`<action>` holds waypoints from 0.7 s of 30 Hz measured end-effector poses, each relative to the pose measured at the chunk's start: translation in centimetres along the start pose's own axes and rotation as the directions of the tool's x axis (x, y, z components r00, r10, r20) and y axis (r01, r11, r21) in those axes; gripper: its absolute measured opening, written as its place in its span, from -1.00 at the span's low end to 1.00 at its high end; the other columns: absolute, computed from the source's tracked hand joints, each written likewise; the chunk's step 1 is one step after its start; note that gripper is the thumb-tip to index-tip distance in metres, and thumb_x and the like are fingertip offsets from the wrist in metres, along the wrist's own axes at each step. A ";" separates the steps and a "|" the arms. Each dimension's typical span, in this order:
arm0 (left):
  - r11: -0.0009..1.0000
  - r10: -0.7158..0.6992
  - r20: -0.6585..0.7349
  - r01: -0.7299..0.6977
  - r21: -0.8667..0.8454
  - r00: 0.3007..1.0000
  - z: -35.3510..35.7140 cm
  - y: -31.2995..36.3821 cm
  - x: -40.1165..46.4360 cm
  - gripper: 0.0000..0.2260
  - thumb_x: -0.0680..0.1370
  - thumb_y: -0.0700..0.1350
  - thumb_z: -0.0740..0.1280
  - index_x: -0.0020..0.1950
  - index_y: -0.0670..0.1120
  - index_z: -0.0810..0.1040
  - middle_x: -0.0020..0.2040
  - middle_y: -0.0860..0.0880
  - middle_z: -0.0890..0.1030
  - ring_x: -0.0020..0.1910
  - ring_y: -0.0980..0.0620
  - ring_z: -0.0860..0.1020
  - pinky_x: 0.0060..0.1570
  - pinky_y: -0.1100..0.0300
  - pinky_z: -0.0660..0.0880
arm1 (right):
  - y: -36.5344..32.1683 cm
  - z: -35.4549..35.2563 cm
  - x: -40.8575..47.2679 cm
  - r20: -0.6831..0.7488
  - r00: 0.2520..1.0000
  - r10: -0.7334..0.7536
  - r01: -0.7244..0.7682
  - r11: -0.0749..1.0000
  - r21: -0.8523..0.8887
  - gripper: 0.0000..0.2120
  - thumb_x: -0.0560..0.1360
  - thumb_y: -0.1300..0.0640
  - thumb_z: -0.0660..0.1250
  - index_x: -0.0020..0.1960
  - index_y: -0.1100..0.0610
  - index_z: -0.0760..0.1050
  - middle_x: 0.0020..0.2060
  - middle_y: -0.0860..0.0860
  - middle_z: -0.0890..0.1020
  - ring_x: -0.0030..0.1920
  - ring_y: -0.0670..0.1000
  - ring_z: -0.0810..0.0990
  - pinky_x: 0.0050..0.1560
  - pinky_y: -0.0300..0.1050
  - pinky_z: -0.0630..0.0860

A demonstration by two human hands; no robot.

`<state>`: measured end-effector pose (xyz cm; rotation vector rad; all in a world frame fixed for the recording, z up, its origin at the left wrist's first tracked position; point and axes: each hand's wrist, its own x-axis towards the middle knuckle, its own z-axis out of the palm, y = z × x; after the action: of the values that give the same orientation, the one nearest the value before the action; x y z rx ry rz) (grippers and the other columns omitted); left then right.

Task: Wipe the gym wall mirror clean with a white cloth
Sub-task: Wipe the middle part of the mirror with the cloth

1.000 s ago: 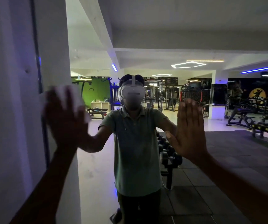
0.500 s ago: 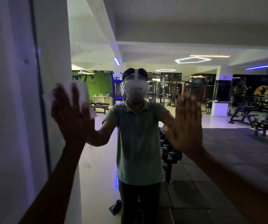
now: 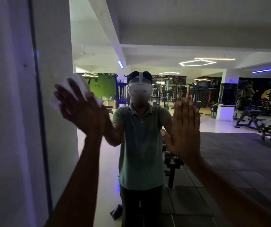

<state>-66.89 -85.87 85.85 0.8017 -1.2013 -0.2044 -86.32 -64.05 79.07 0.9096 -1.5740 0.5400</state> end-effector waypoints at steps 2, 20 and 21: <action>1.000 0.012 0.037 -0.012 0.008 0.999 -0.5 3.8 -3.2 -0.41 0.72 0.14 0.04 0.73 -0.02 0.08 0.72 -0.15 0.06 0.69 -0.20 0.07 0.62 -0.21 0.06 | -0.2 0.0 0.0 0.002 1.000 -0.003 0.003 1.000 0.014 -0.12 0.66 -0.29 0.07 0.67 0.37 0.02 0.68 0.31 0.00 0.69 0.31 -0.04 0.65 0.36 0.04; 0.540 0.768 0.373 -0.839 0.061 0.521 0.0 -0.9 -6.6 -0.32 0.68 -0.01 0.24 0.74 0.04 -0.01 0.72 -0.13 0.01 0.71 -0.13 -0.04 0.61 -0.13 0.00 | -0.2 0.4 -0.2 -0.003 1.000 0.014 -0.014 0.999 0.043 -0.14 0.66 -0.28 0.05 0.67 0.36 0.01 0.69 0.30 -0.01 0.70 0.30 -0.04 0.66 0.33 0.01; 0.659 0.678 0.315 -0.739 0.141 0.664 -0.3 -1.5 -5.0 -0.34 0.71 0.00 0.21 0.74 0.04 -0.04 0.72 -0.14 -0.02 0.71 -0.15 -0.06 0.61 -0.14 0.01 | -0.1 0.5 -0.1 -0.005 1.000 0.011 -0.011 0.999 0.037 -0.14 0.66 -0.26 0.08 0.67 0.36 0.01 0.68 0.30 -0.01 0.70 0.30 -0.04 0.65 0.34 0.02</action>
<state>-68.17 -84.09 81.05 0.4668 -1.7160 0.5475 -86.53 -64.42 78.82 0.9272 -1.5700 0.5800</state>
